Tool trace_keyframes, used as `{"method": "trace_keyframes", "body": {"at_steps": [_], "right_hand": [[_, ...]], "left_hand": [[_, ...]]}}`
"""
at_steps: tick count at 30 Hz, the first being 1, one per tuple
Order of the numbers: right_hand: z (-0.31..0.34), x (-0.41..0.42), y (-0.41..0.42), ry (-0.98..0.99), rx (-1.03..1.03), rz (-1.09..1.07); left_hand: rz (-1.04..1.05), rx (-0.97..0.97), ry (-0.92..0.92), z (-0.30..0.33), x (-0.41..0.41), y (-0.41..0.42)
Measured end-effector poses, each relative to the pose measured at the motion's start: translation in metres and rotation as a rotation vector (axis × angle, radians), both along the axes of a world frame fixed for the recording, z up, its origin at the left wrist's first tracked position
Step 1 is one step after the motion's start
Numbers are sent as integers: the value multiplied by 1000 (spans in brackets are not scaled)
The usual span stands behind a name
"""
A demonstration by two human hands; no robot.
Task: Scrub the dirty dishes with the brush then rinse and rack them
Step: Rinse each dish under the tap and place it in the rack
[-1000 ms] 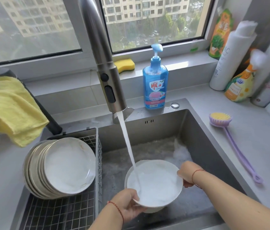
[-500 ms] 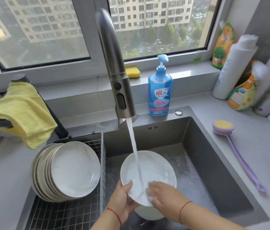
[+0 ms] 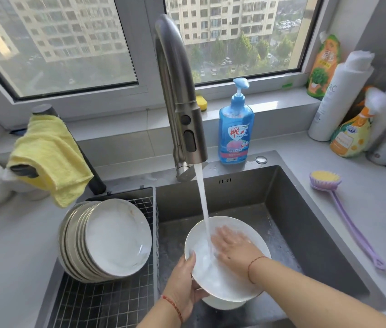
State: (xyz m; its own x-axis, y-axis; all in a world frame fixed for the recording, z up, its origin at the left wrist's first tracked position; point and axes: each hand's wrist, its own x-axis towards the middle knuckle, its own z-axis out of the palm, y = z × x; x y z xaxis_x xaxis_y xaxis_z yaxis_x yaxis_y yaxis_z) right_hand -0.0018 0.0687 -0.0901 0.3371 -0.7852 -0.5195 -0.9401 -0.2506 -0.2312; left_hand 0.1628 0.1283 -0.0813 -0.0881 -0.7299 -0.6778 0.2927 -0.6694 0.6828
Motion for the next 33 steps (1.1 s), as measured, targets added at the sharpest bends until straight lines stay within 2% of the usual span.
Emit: {"method": "trace_keyframes", "body": {"at_steps": [3,6,10,13,15,18,22,27,29,33], "right_hand": [[12,-22,16,96,-16,3],[21,-26,44,84,50,9],[38,-3,71,-189,227,95],[49,20,68,-398,279,26],[47,32,60,-467,289,16],[45,43,46,-397,206,74],[35,37,18,-388,93,-113],[18,-11,2,2,-34,-78],[24,-20,12,82,-40,-44],[43,-16,49,33,28,-14]], "left_hand": [[31,15,-9,-1,2,0],[56,28,-41,-3,3,-2],[65,24,-30,-6,6,-2],[51,31,-5,-5,6,-1],[21,16,13,-2,6,0],[-11,-16,21,1,6,1],[-46,-28,39,4,5,2],[27,-31,45,7,5,-3],[41,-36,23,9,6,-6],[59,-58,0,10,5,-11]]}}
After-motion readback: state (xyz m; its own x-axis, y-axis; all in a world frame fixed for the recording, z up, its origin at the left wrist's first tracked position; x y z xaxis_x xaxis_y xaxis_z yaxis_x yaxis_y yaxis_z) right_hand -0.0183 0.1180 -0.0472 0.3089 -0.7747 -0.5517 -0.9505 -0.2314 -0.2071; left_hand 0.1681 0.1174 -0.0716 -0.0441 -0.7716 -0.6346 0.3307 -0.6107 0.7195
